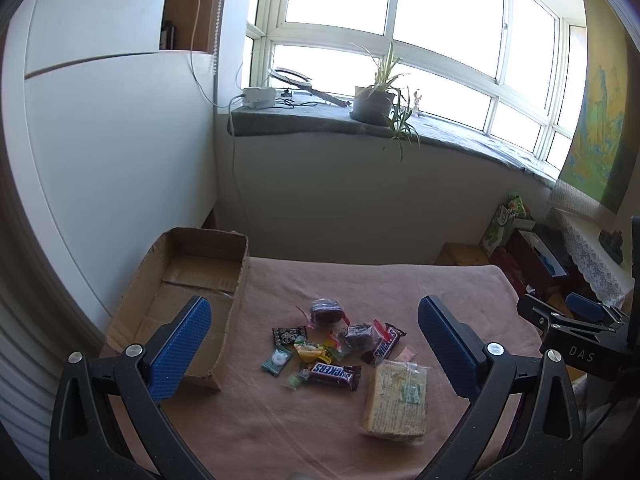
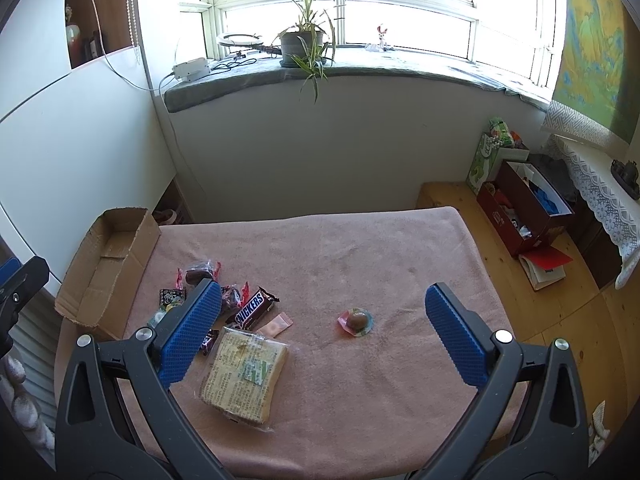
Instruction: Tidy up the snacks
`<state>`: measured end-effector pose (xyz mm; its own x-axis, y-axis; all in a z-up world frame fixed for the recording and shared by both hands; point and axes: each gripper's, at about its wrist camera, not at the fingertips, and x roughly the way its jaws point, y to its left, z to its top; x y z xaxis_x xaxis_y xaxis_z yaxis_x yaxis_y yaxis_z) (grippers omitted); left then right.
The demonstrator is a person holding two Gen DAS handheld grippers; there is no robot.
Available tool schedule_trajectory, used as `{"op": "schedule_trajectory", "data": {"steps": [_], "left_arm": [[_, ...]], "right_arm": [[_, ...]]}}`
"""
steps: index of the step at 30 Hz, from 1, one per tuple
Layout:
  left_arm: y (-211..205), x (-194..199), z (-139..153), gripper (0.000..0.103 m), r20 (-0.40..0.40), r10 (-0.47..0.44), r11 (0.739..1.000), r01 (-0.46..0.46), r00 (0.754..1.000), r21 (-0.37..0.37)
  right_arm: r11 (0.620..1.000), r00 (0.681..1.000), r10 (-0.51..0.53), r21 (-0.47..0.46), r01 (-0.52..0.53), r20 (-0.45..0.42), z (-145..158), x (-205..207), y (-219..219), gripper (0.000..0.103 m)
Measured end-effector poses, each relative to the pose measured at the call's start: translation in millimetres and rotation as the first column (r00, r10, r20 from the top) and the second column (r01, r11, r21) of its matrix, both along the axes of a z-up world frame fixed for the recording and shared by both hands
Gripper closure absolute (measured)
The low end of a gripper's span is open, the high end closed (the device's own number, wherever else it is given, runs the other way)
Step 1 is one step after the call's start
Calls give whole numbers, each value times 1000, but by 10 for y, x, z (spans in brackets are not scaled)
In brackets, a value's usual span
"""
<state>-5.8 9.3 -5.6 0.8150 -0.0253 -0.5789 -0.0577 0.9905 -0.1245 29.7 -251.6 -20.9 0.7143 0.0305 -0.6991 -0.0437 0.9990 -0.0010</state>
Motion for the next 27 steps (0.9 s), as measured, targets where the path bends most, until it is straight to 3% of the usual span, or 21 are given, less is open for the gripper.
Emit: {"op": "schedule_trajectory", "data": {"steps": [19,27], "left_arm": [[-3,46,-45,1,-22,-10,1000,10,1000,-4],[33,104,-135,1,-66,-19,999,17,998,-35]], "right_arm": [[1000,999,0,18,1,-41,-96,52,1,0],[1000,997,1,27,1,-72,-170,80,-29,0]]}}
